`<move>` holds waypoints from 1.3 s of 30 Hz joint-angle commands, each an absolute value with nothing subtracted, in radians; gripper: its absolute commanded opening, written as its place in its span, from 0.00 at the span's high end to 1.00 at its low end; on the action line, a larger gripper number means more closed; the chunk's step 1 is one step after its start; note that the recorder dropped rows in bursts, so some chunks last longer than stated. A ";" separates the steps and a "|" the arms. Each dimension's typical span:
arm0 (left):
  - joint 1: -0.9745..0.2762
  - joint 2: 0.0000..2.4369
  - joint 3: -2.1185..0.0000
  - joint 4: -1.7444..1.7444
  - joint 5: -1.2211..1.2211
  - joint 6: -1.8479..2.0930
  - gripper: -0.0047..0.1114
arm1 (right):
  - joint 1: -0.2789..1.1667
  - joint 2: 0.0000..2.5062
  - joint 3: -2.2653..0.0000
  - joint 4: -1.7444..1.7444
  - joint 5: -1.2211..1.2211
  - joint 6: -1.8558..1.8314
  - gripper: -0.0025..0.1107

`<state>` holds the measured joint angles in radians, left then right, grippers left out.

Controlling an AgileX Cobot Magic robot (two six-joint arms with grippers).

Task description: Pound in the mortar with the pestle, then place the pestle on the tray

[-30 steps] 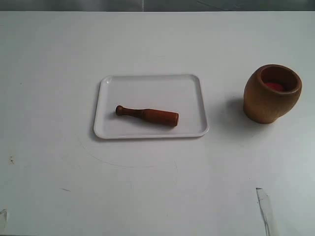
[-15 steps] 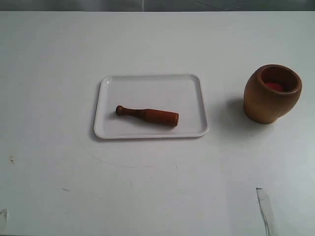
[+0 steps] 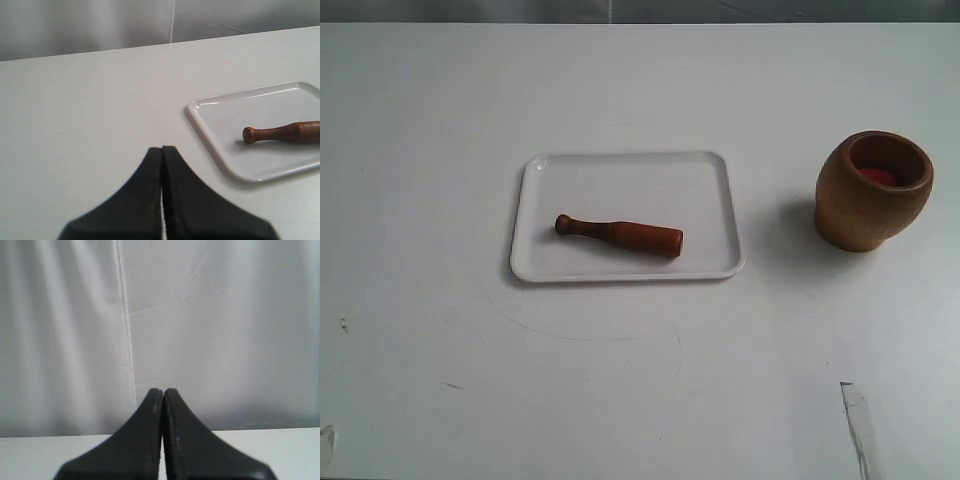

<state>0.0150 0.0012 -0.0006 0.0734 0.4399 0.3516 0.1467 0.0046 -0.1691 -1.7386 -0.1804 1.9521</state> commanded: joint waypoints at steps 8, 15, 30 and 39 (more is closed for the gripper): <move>0.007 0.000 0.000 0.066 0.437 0.343 0.96 | 0.139 0.000 -0.163 -0.916 -0.180 1.085 0.98; 0.007 0.000 0.000 0.066 0.437 0.343 0.96 | 0.139 0.000 -0.128 -0.039 -0.088 0.198 0.98; 0.007 0.000 0.000 0.066 0.437 0.343 0.96 | 0.139 0.000 -0.003 -0.091 -0.033 0.077 0.98; 0.007 0.000 0.000 0.066 0.437 0.343 0.96 | 0.139 0.000 0.000 -0.091 0.020 -0.090 0.98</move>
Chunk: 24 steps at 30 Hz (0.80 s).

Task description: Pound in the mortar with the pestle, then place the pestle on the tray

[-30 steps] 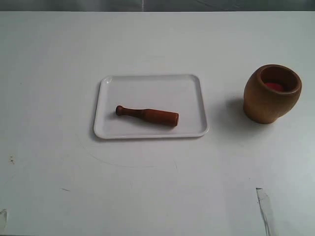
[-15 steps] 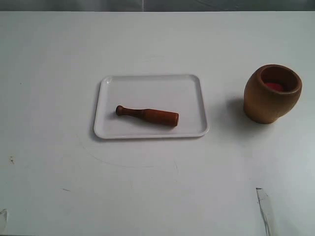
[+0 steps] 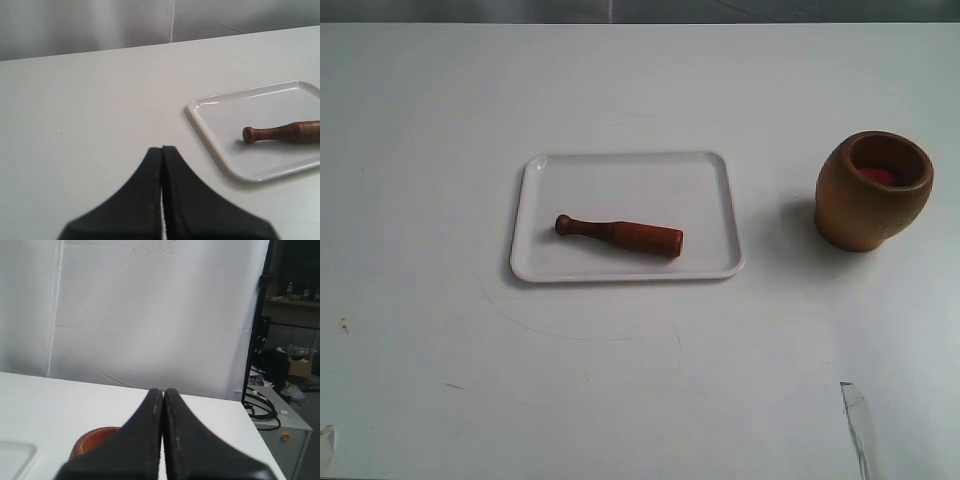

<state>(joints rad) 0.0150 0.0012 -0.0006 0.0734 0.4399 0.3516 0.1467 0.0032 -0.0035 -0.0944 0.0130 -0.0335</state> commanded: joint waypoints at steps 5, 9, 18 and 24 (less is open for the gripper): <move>0.007 0.000 0.000 0.066 0.437 0.343 0.96 | 0.139 0.000 0.000 -0.085 0.031 -0.071 0.98; 0.007 0.000 0.000 0.066 0.437 0.343 0.96 | 0.139 0.000 0.000 -0.085 0.031 -0.071 0.98; 0.007 0.000 0.000 0.066 0.437 0.343 0.96 | 0.139 0.000 0.000 -0.085 0.031 -0.071 0.98; 0.007 0.000 0.000 0.066 0.437 0.343 0.96 | 0.139 0.000 0.000 -0.085 0.031 -0.071 0.98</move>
